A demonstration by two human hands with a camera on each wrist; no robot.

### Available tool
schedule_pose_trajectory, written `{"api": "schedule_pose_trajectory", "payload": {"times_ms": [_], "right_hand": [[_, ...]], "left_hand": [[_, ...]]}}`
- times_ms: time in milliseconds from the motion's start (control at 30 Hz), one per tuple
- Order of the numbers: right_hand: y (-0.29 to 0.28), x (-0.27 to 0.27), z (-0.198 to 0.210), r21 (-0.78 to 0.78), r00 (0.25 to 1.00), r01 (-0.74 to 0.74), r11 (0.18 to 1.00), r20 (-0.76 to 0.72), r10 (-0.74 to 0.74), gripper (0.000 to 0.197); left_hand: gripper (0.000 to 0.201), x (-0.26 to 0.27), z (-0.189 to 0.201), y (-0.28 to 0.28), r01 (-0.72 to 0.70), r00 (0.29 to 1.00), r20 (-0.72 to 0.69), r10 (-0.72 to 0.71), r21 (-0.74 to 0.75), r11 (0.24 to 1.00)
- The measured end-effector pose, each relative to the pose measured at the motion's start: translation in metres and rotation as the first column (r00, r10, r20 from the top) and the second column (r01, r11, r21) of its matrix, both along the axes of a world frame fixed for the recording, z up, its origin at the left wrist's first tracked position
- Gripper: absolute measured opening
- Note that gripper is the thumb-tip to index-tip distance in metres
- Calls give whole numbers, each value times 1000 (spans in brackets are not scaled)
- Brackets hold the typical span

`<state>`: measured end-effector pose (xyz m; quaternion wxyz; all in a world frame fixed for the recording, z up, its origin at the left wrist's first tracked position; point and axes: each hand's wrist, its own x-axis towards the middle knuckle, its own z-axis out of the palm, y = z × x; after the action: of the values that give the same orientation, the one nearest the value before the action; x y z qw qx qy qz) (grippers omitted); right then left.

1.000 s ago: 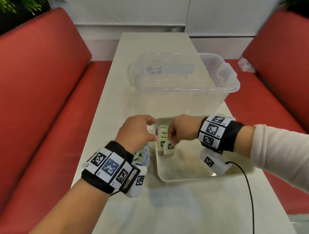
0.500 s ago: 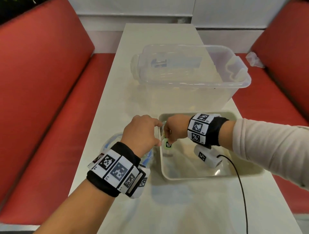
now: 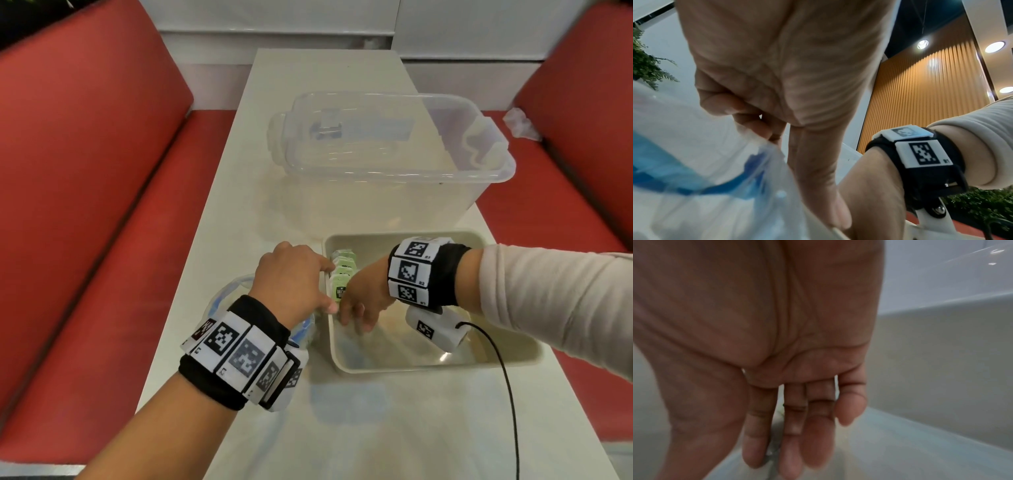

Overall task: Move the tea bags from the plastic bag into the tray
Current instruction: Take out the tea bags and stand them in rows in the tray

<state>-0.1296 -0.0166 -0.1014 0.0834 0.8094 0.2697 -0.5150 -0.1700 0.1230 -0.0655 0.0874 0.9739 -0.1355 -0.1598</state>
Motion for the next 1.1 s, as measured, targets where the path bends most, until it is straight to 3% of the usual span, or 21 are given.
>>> {"api": "schedule_pose_trajectory", "payload": {"times_ms": [133,367,600,733,1000,1100], "right_hand": [[-8,-2,9,8,999,7,1000,37,-8,51],[-34,-8,33,-60,978,183,981,113,-176,58],[-16,-12,36,116,965,214,970,128,-228,65],[-18,-11,37,109,957,248,963,125,-261,65],[-17,-9,27,76,973,217,973,61,-222,54],[-15,-8,29,72,975,198,978,91,-204,50]], "left_hand": [[69,1,1,-1,11,1000,-2,-11,13,1000],[69,2,-2,0,18,1000,-11,-18,5,1000],[68,2,-3,1,19,1000,4,-19,-20,1000],[68,1,-4,1,21,1000,5,-21,-17,1000],[67,2,-7,2,21,1000,13,-20,-41,999],[55,-1,-4,4,7,999,32,-4,-95,995]]}}
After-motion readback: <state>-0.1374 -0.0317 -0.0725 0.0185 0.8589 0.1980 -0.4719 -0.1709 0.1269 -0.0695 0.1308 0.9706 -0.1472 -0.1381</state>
